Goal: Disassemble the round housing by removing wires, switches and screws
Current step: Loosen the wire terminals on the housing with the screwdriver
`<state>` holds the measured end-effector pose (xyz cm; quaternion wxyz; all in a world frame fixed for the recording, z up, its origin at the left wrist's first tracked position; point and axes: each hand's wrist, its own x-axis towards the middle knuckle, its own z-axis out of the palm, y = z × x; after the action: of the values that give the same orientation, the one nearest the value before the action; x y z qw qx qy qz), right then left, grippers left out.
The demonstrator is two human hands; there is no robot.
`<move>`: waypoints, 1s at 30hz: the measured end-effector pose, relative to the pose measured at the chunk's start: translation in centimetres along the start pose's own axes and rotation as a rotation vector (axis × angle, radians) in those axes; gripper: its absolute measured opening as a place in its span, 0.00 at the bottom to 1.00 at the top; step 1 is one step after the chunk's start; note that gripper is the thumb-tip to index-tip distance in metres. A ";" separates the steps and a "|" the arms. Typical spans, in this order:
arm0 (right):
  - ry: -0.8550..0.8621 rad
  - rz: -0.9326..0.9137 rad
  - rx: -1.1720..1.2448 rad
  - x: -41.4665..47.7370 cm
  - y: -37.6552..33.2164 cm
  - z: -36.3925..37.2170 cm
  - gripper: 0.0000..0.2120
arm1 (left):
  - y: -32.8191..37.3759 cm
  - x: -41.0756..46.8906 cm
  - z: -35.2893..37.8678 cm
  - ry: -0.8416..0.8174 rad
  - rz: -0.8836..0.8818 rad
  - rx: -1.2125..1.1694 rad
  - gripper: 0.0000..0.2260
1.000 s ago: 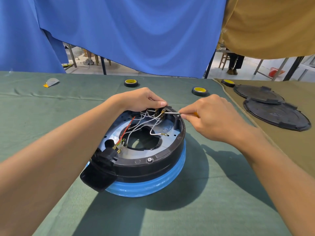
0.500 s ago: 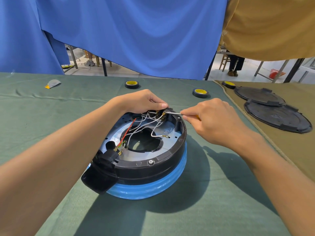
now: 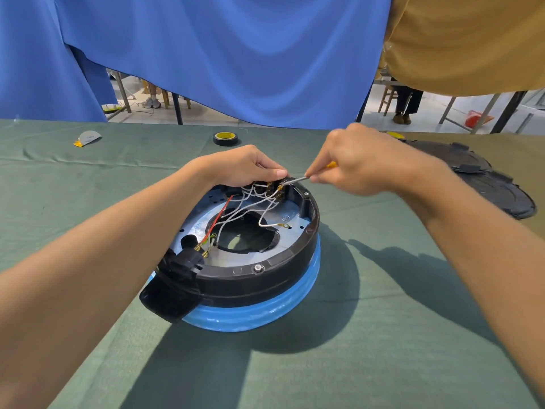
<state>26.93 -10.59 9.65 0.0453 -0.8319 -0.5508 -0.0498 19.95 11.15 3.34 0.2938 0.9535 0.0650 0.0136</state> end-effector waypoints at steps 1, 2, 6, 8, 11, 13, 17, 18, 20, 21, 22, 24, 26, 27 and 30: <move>-0.056 -0.012 0.054 0.7 0.6 -0.3 0.07 | 0.0 0.0 0.0 0.001 -0.001 -0.008 0.12; -0.100 -0.022 0.101 1.4 1.2 -0.6 0.07 | -0.1 0.1 0.0 0.002 -0.001 -0.019 0.12; -0.247 0.066 0.432 3.2 3.3 -0.5 0.04 | -0.1 0.0 0.0 0.006 0.004 -0.019 0.12; -0.358 0.129 0.567 3.4 4.0 -0.4 0.04 | 0.1 -0.1 0.0 -0.006 -0.004 0.004 0.13; -0.390 0.143 0.608 3.4 4.2 -0.3 0.05 | 0.4 -0.3 -0.1 -0.020 -0.011 0.020 0.14; -0.302 0.090 0.472 3.3 3.8 -0.5 0.04 | 0.4 -0.3 -0.1 -0.015 -0.009 0.007 0.14; -0.078 -0.072 0.044 2.1 1.9 -0.2 0.06 | 0.0 -0.1 0.0 0.013 0.012 -0.009 0.13; -0.035 -0.087 0.002 1.7 1.5 0.1 0.07 | 0.0 -0.1 0.0 0.015 0.017 -0.007 0.13; 0.008 -0.098 -0.005 1.4 1.5 0.5 0.07 | -0.1 0.0 0.0 0.012 0.019 0.005 0.14; -0.004 -0.099 0.035 1.4 1.8 0.6 0.07 | -0.1 0.1 0.0 0.007 0.016 0.009 0.14; -0.035 -0.096 0.105 1.4 2.2 0.6 0.06 | 0.0 0.0 -0.1 0.001 0.012 0.008 0.14; -0.115 -0.079 0.300 1.9 3.3 0.7 0.06 | 0.0 0.0 -0.1 -0.005 0.002 0.004 0.14; -0.189 -0.053 0.464 2.7 4.2 0.6 0.05 | 0.2 -0.1 -0.1 -0.010 0.000 0.009 0.13; -0.228 -0.042 0.498 3.1 4.4 0.5 0.05 | 0.2 -0.1 -0.1 -0.013 0.001 0.006 0.13; -0.361 -0.007 0.506 4.7 4.7 -0.1 0.04 | 0.3 -0.2 -0.1 -0.007 -0.012 0.000 0.13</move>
<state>33.08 -8.19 10.27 0.1524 -0.7876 -0.5478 0.2374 19.78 10.94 3.65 0.2943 0.9531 0.0699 0.0087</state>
